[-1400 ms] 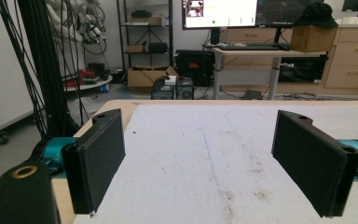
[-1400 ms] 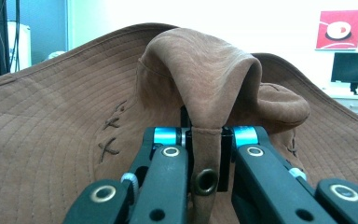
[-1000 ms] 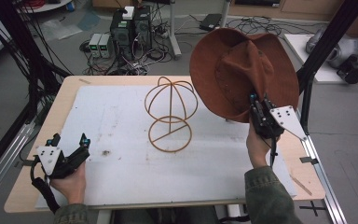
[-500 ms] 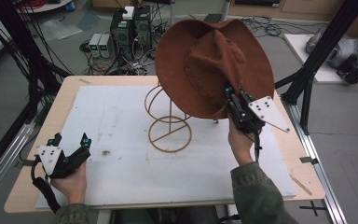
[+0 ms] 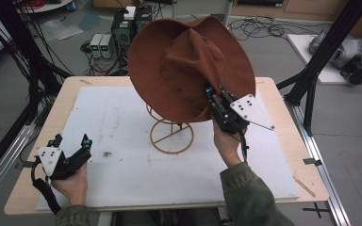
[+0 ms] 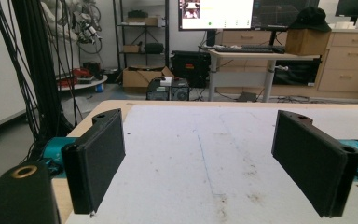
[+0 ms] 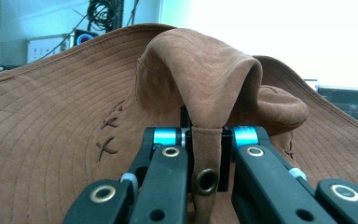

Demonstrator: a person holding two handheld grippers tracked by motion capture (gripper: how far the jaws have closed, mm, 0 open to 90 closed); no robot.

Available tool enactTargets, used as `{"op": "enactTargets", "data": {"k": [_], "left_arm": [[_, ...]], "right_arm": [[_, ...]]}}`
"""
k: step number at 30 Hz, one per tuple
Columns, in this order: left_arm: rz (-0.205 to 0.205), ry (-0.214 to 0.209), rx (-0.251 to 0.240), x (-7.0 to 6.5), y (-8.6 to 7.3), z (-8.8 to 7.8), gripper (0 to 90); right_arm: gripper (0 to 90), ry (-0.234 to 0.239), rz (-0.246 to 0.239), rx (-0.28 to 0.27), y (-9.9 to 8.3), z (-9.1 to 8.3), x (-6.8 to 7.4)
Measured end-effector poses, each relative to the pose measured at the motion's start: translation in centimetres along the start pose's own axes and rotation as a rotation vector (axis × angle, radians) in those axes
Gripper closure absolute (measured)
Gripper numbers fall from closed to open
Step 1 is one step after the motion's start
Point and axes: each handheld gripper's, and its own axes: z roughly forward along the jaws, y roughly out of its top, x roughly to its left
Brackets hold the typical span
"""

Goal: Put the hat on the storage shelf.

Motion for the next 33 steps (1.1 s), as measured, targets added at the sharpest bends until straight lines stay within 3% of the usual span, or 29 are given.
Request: {"op": "enactTargets", "data": {"k": [15, 33], "left_arm": [[-0.01, 0.004, 0.003, 0.4, -0.1, 0.0, 17.3], [-0.014, 0.005, 0.009, 0.4, -0.1, 0.0, 17.3]], "right_arm": [[87.7, 0.076, 0.014, 0.051, -2.2, 0.3, 2.3], [86.7, 0.126, 0.022, 0.103, -3.1, 0.7, 3.3]]}}
